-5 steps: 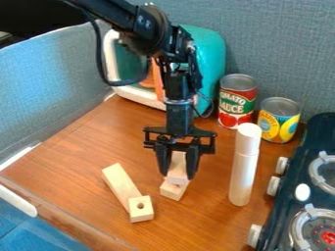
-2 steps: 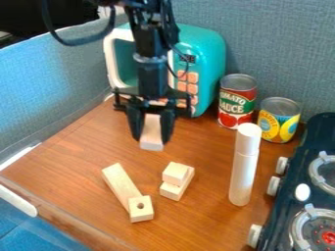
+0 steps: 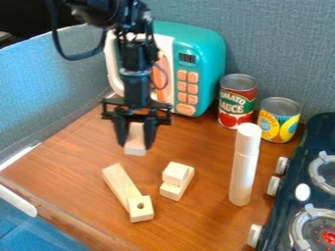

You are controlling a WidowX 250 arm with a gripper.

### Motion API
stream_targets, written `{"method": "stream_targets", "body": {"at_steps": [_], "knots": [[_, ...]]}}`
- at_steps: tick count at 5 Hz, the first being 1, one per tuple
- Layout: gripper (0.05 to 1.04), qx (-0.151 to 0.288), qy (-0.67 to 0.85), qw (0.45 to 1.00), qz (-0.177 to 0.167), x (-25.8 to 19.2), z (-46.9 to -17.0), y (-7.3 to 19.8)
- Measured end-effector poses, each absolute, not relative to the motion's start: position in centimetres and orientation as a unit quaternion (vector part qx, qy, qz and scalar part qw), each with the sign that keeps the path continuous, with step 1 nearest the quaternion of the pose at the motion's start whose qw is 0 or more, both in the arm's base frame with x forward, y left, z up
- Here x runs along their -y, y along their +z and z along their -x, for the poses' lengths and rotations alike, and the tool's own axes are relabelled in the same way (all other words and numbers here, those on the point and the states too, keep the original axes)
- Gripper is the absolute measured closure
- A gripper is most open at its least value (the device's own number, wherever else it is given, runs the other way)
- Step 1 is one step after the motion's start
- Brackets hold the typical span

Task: REMOVE TRIANGHT FROM TOP TO END OF THE TABLE

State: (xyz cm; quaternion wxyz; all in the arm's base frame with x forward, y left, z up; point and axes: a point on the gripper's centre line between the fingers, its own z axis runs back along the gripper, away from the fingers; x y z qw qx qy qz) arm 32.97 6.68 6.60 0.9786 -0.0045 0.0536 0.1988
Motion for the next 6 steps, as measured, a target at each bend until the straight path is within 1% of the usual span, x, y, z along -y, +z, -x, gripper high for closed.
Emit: {"method": "stream_targets", "body": {"at_steps": [1, 2, 6], "knots": [[0.539, -0.064, 0.213, 0.975, 0.032, -8.1, -32.9, 4.6], [0.539, -0.070, 0.212, 0.974, 0.041, -8.3, -32.9, 3.6], [0.539, -0.045, 0.240, 0.969, 0.050, -8.7, -33.3, 2.7]]}}
